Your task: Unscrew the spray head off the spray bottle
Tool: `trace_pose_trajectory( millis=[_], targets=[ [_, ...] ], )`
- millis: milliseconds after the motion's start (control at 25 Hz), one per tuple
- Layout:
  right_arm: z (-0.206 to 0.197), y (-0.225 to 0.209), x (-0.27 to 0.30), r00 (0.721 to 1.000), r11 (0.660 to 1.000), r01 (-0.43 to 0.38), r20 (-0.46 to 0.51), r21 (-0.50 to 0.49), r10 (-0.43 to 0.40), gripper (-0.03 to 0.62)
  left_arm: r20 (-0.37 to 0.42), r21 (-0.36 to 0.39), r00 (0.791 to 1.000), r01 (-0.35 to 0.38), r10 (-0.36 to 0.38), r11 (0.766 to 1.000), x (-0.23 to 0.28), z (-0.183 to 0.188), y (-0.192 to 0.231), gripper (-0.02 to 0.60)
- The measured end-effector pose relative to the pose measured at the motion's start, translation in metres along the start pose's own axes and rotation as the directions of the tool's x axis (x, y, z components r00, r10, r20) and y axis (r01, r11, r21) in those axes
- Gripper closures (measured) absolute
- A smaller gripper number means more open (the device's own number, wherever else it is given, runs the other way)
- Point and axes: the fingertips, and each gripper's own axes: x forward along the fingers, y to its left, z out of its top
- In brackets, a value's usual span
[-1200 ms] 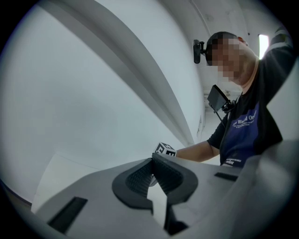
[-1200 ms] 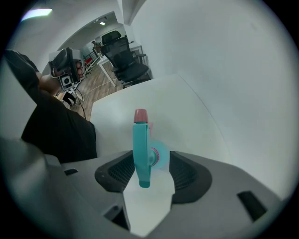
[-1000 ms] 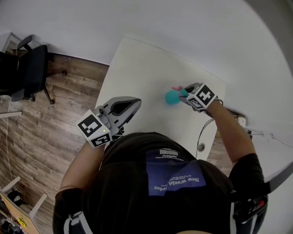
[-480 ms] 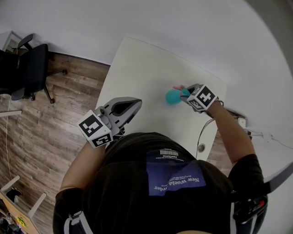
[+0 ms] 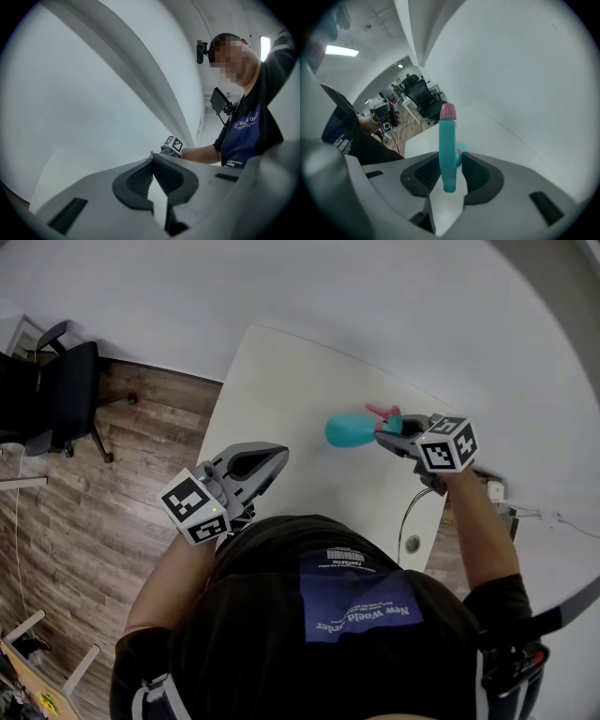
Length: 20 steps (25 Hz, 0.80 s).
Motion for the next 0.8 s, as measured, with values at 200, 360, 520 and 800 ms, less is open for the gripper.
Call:
trace_pose_trajectory(
  millis=[200,360,520,800],
  targets=[
    [0.021,0.021,-0.030,0.976,0.992,-0.101,0.203,0.074,0.084,0.468,-0.011,0.000,1.000,0.023,-0.023,1.000,0.003,0.004,-0.004,0.578],
    [0.034,0.042,-0.055,0.928,0.978,-0.189,0.343,0.091,0.147,0.468,-0.019,0.005,0.999,0.046,-0.046,0.999,0.003,0.010,-0.009,0.578],
    [0.045,0.063,-0.079,0.862,0.955,-0.283,0.461,0.088,0.212,0.468,-0.030,0.006,0.996,0.086,-0.086,0.996,0.008,0.019,-0.018,0.576],
    [0.028,0.098,-0.101,0.764,0.923,-0.383,0.576,0.039,0.292,0.468,-0.061,0.031,0.986,0.159,-0.157,0.987,0.009,0.016,-0.048,0.434]
  ],
)
